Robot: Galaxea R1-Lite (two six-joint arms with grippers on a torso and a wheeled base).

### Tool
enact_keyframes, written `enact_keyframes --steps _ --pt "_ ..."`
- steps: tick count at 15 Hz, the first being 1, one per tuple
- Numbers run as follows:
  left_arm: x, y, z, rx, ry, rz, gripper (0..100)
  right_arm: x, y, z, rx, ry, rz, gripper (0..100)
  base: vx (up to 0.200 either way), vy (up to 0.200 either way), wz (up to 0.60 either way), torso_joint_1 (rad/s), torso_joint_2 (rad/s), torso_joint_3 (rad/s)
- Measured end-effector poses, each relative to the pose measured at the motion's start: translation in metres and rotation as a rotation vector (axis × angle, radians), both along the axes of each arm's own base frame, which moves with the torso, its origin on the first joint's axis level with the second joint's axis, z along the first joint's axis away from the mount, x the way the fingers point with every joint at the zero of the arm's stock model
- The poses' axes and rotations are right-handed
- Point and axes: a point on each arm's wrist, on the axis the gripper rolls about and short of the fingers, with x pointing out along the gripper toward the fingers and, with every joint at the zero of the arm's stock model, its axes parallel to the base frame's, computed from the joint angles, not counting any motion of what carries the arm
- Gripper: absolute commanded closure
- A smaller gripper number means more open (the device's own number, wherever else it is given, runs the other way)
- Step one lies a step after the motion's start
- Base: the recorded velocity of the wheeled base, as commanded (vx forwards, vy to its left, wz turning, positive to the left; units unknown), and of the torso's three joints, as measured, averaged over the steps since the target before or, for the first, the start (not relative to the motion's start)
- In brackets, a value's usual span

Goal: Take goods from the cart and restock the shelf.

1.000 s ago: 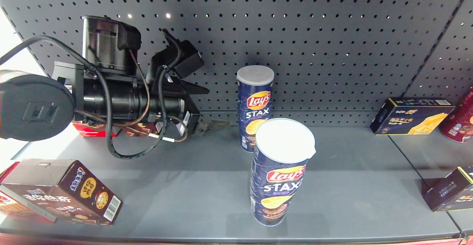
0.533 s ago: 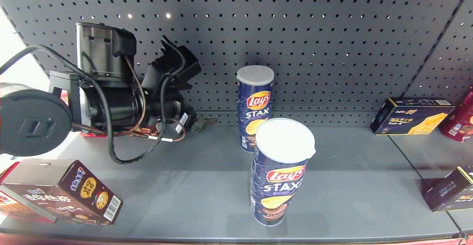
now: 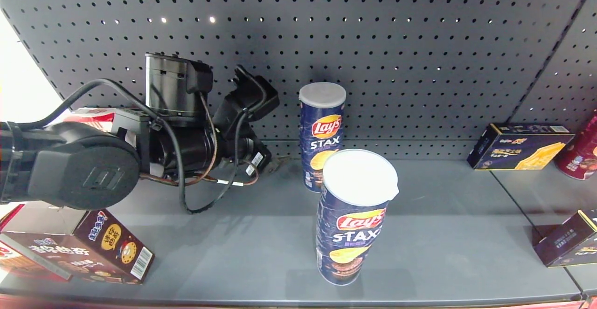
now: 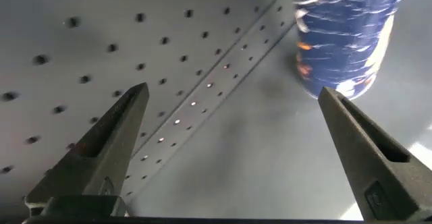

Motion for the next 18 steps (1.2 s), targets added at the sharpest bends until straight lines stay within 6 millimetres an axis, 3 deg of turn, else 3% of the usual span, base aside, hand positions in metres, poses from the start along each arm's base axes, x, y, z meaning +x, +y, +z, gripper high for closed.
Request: enact_keyframes --steps 10,18 --pt "0.015 -0.011 -0.018 0.003 0.025 -0.002 0 0.000 0.000 0.000 0.000 0.000 0.000 0 0.000 0.000 0.00 0.000 0.00 0.000" --pt "0.020 -0.019 -0.022 -0.008 0.035 -0.009 0 0.000 0.000 0.000 0.000 0.000 0.000 0 0.000 0.000 0.00 0.000 0.00 0.000"
